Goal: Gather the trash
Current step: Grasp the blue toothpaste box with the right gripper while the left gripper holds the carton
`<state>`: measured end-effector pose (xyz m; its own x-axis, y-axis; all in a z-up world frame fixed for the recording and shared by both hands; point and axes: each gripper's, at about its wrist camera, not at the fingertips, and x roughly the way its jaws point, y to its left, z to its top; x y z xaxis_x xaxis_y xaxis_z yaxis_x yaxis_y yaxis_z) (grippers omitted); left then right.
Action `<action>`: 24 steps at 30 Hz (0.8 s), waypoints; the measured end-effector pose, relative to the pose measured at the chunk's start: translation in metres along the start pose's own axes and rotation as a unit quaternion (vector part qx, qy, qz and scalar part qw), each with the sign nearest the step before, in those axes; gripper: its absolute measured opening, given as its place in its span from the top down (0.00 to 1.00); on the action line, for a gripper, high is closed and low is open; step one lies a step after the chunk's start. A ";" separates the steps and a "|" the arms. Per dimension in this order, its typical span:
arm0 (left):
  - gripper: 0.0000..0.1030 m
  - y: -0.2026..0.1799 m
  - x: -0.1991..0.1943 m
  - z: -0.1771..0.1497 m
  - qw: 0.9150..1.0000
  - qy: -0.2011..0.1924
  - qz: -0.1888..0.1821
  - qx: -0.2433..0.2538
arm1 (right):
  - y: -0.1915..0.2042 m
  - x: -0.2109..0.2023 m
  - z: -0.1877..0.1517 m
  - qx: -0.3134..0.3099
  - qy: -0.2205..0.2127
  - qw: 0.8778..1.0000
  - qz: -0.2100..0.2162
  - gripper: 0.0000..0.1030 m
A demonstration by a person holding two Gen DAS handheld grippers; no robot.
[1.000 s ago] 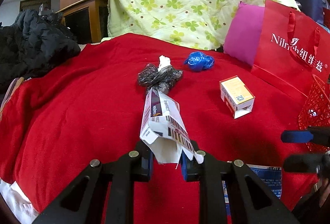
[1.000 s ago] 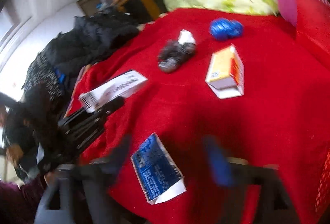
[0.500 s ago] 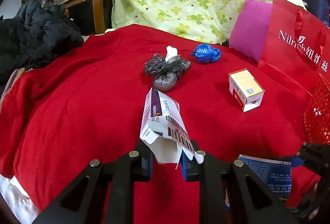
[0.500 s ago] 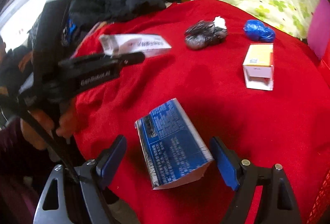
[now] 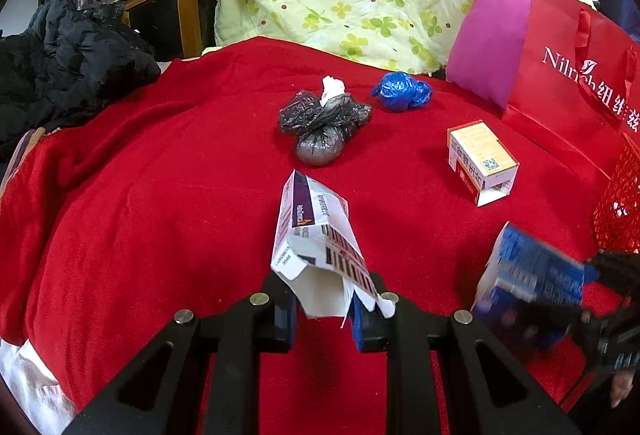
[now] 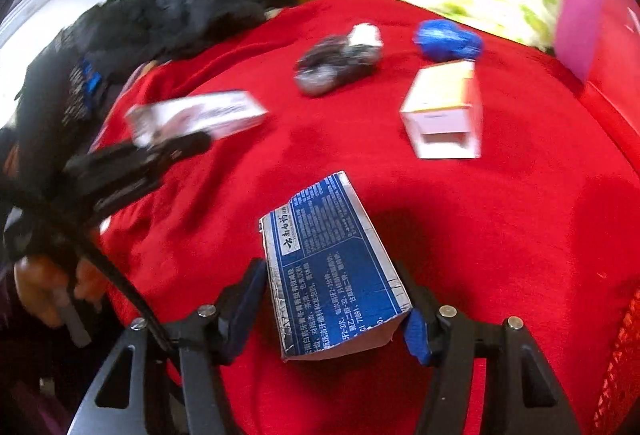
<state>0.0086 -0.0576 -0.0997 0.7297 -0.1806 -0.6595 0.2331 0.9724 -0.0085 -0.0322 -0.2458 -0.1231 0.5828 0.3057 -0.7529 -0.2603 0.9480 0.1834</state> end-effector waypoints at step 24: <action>0.34 -0.007 0.016 0.001 0.999 0.036 -0.021 0.009 | -0.077 -0.013 0.012 0.187 -0.017 0.982 -0.037 0.36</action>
<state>0.0188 -0.0676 -0.1096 0.6713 -0.2090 -0.7111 0.2740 0.9614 -0.0240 -0.0106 -0.3220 -0.1193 0.6170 0.2308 -0.7524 0.0804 0.9325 0.3520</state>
